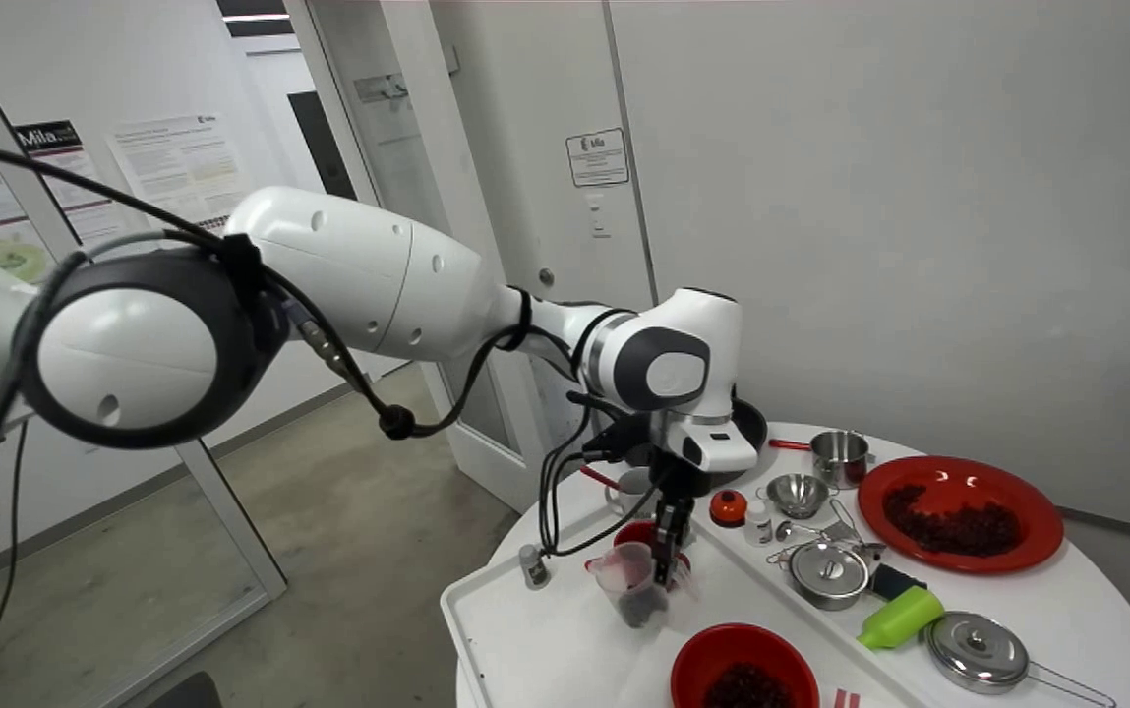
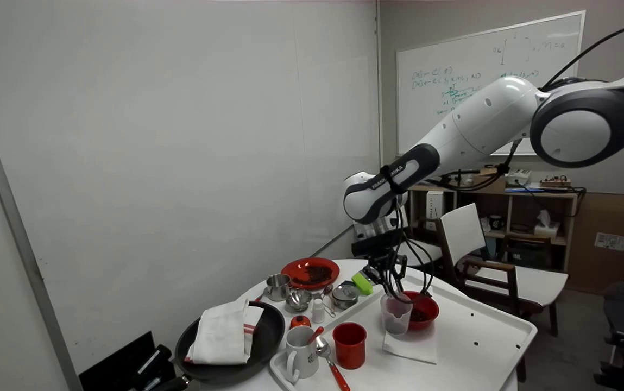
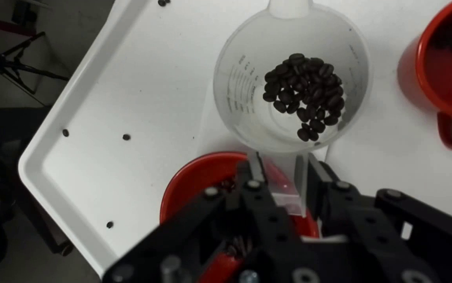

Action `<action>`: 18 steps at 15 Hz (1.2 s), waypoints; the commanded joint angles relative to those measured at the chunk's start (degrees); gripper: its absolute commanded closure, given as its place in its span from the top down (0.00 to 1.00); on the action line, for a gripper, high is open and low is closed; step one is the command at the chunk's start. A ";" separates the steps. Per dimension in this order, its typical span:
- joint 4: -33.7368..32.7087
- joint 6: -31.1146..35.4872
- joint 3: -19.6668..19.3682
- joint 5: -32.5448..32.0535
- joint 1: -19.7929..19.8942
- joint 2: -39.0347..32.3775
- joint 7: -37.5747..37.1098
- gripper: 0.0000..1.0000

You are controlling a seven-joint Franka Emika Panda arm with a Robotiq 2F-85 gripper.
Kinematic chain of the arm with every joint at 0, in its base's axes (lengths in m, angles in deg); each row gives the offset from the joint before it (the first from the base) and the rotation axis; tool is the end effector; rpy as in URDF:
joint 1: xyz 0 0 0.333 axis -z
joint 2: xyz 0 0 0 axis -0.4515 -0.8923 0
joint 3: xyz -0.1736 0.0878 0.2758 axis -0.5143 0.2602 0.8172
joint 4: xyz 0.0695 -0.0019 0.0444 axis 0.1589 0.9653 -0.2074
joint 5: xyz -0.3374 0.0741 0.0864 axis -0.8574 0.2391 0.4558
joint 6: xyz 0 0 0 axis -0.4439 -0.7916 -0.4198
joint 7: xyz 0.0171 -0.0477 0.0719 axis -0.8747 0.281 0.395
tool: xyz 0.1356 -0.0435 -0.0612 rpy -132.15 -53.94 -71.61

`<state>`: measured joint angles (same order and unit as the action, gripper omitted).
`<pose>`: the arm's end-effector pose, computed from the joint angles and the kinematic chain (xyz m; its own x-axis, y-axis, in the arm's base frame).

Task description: Pour some of the contents from the jug into the red bowl, pour the contents in the red cup into the red bowl then pour some of the contents from the jug into the red bowl

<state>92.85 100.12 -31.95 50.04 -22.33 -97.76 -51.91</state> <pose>0.6781 -0.1341 0.1051 0.3397 -0.9237 -0.1772 -0.8689 -0.3803 0.3167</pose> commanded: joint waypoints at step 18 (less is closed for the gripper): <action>-19.78 -4.15 -1.63 -1.90 6.25 -10.23 -32.77 0.11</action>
<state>79.82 99.11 -32.89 49.62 -15.78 -104.19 -79.51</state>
